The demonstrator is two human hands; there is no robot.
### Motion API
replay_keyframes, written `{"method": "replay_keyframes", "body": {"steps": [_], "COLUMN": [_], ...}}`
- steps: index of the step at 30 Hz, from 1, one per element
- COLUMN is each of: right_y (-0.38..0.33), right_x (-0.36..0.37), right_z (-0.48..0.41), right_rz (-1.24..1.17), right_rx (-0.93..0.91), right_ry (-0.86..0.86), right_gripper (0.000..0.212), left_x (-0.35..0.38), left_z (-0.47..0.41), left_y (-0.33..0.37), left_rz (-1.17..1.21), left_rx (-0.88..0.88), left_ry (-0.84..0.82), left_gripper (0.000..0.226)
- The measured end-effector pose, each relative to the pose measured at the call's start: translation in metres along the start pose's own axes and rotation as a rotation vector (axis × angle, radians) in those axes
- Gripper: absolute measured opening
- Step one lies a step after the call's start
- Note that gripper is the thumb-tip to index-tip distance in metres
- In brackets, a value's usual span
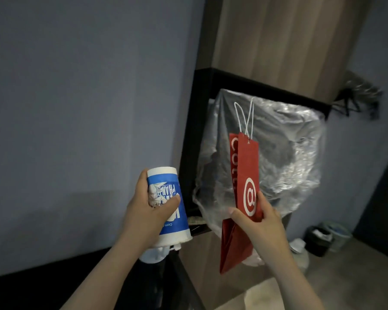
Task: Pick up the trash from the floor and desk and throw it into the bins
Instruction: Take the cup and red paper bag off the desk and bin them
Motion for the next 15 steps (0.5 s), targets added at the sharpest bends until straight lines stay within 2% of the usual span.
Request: {"method": "replay_keyframes", "body": {"steps": [5,9,15], "right_y": [0.011,0.022,0.04], "right_x": [-0.112,-0.203,-0.336], "right_z": [0.004,0.031,0.088], "right_rz": [0.01,0.04,0.115], "right_rx": [-0.025,-0.013,0.053], "right_ry": [0.147,0.266,0.482], "right_gripper": [0.102,0.095,0.106], "left_x": [0.086,0.156,0.265], "left_z": [0.029,0.06,0.12], "left_y": [0.047,0.091,0.152], "left_rz": [0.063,0.081,0.126], "left_rx": [0.097,0.154,0.261], "left_ry": [-0.155,-0.251,-0.445], "left_gripper": [0.079,0.085,0.087]}}
Point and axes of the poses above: each hand's wrist, its own z-axis away from the middle knuckle, its own x-axis out of the palm, y = z × x, the point moved 2 cm from there along -z, towards the middle knuckle, and after that the axes turned 2 degrees about x, right-handed, at the moved point
